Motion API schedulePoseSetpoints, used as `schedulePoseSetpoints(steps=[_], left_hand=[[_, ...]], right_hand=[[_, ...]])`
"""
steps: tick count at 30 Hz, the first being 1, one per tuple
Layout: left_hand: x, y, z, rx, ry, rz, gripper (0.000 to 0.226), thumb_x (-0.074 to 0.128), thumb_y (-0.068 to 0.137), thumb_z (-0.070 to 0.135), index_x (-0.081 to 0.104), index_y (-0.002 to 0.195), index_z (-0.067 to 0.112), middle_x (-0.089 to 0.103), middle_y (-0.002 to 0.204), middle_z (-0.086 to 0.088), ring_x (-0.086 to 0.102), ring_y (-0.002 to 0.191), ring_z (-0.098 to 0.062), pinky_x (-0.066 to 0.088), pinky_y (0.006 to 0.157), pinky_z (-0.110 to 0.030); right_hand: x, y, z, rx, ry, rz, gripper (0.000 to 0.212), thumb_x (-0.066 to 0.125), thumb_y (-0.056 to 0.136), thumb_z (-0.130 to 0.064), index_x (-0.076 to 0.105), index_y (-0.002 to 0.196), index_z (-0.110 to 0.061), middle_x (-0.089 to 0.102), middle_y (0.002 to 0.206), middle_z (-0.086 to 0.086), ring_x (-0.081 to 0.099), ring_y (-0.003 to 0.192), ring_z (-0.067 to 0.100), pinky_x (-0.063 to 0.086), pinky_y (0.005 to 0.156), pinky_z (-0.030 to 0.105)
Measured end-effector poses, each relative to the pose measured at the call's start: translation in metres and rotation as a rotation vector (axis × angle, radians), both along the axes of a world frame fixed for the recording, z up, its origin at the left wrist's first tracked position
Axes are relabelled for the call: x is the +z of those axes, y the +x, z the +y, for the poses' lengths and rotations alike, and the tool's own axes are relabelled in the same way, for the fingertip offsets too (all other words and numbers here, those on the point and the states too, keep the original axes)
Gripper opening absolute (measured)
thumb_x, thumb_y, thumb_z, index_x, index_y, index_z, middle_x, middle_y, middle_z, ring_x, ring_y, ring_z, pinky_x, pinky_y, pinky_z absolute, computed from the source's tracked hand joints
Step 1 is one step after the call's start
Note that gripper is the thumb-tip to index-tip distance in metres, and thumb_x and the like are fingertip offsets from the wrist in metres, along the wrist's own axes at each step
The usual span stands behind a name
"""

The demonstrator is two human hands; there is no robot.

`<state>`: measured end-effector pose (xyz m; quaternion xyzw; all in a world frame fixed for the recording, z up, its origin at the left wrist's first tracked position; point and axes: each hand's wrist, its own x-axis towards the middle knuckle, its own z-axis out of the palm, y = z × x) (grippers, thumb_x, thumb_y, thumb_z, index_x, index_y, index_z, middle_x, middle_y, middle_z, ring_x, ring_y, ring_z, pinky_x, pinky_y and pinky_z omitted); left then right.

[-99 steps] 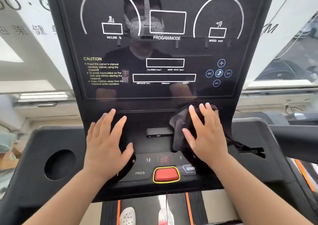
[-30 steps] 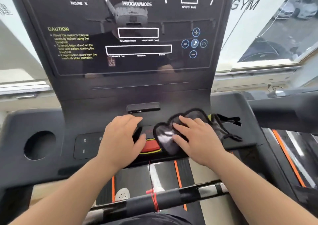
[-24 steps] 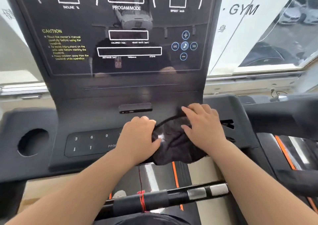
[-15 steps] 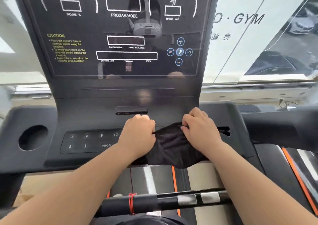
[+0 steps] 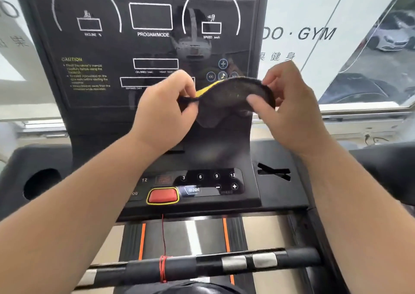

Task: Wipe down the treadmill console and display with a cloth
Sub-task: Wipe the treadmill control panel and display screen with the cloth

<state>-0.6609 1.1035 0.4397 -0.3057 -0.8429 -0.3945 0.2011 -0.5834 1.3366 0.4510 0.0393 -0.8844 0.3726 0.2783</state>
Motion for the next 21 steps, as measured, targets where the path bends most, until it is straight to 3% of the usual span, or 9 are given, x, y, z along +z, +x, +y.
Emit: schedulePoseSetpoints(steps=[3,6,7,9,13,15,17,19,21], left_hand=[[-0.041,0.014,-0.02,-0.068,-0.219,-0.006,0.024,0.068,0.08,0.015,0.071,0.103,0.018,0.067,0.084,0.01,0.062,0.077,-0.019,0.045,0.076,-0.027],[-0.098,0.031,-0.041,-0.179,-0.555,-0.061,0.029,0.05,0.075,0.023,0.076,0.087,0.022,0.074,0.082,0.005,0.067,0.077,-0.026,0.055,0.076,-0.034],[-0.115,0.037,-0.047,-0.224,-0.639,-0.105,0.032,0.045,0.073,0.026,0.075,0.083,0.024,0.073,0.079,0.005,0.067,0.076,-0.027,0.057,0.072,-0.039],[-0.137,0.048,-0.054,-0.294,-0.719,-0.168,0.029,0.044,0.07,0.024,0.072,0.078,0.025,0.067,0.075,0.006,0.062,0.073,-0.026,0.055,0.065,-0.04],[-0.144,0.058,-0.059,-0.301,-0.655,-0.222,0.017,0.053,0.073,0.026,0.069,0.077,0.023,0.061,0.074,0.005,0.055,0.07,-0.023,0.051,0.064,-0.039],[-0.141,0.06,-0.062,-0.314,-0.619,-0.241,0.014,0.058,0.076,0.03,0.069,0.079,0.023,0.062,0.075,0.006,0.054,0.071,-0.02,0.05,0.067,-0.037],[-0.138,0.06,-0.068,-0.31,-0.562,-0.259,0.014,0.062,0.078,0.034,0.069,0.082,0.023,0.063,0.079,0.008,0.055,0.075,-0.017,0.049,0.071,-0.034],[-0.138,0.057,-0.074,-0.236,-0.503,-0.245,0.016,0.066,0.08,0.036,0.069,0.087,0.021,0.064,0.085,0.008,0.057,0.08,-0.017,0.048,0.076,-0.034],[-0.138,0.05,-0.082,-0.117,-0.476,-0.213,0.021,0.066,0.081,0.036,0.069,0.091,0.018,0.065,0.09,0.005,0.06,0.084,-0.022,0.049,0.079,-0.04]], right_hand=[[-0.033,0.022,0.004,0.25,0.023,-0.411,0.067,0.088,0.078,-0.029,0.045,0.129,-0.031,0.058,0.074,-0.005,0.059,0.07,0.018,0.05,0.073,0.032],[-0.078,0.036,-0.001,0.315,0.316,-0.888,0.065,0.079,0.076,-0.065,0.058,0.131,-0.038,0.061,0.077,-0.012,0.061,0.076,0.008,0.048,0.075,0.03],[-0.092,0.038,-0.007,0.274,0.4,-0.909,0.058,0.069,0.081,-0.07,0.063,0.127,-0.036,0.06,0.077,-0.015,0.061,0.08,0.009,0.046,0.076,0.03],[-0.114,0.038,-0.026,0.13,0.422,-0.764,0.048,0.054,0.094,-0.067,0.069,0.12,-0.029,0.06,0.081,-0.015,0.063,0.089,0.016,0.045,0.077,0.031],[-0.148,0.032,-0.079,-0.008,0.433,-0.325,0.042,0.052,0.094,-0.051,0.069,0.113,-0.017,0.064,0.105,0.005,0.058,0.096,0.032,0.053,0.083,0.048],[-0.163,0.025,-0.098,-0.02,0.493,-0.419,0.058,0.049,0.095,-0.058,0.057,0.138,-0.02,0.054,0.138,0.014,0.051,0.124,0.04,0.045,0.104,0.062],[-0.174,0.021,-0.102,-0.086,0.551,-0.677,0.081,0.028,0.096,-0.073,0.017,0.162,-0.028,0.008,0.17,0.017,0.01,0.154,0.044,0.009,0.121,0.071],[-0.184,0.023,-0.09,-0.178,0.588,-0.787,0.094,0.014,0.091,-0.082,-0.009,0.163,-0.027,-0.02,0.168,0.021,-0.015,0.154,0.047,-0.006,0.119,0.071],[-0.187,0.031,-0.071,-0.247,0.605,-0.803,0.101,0.009,0.086,-0.085,-0.012,0.163,-0.023,-0.022,0.166,0.026,-0.016,0.153,0.051,-0.007,0.119,0.072]])
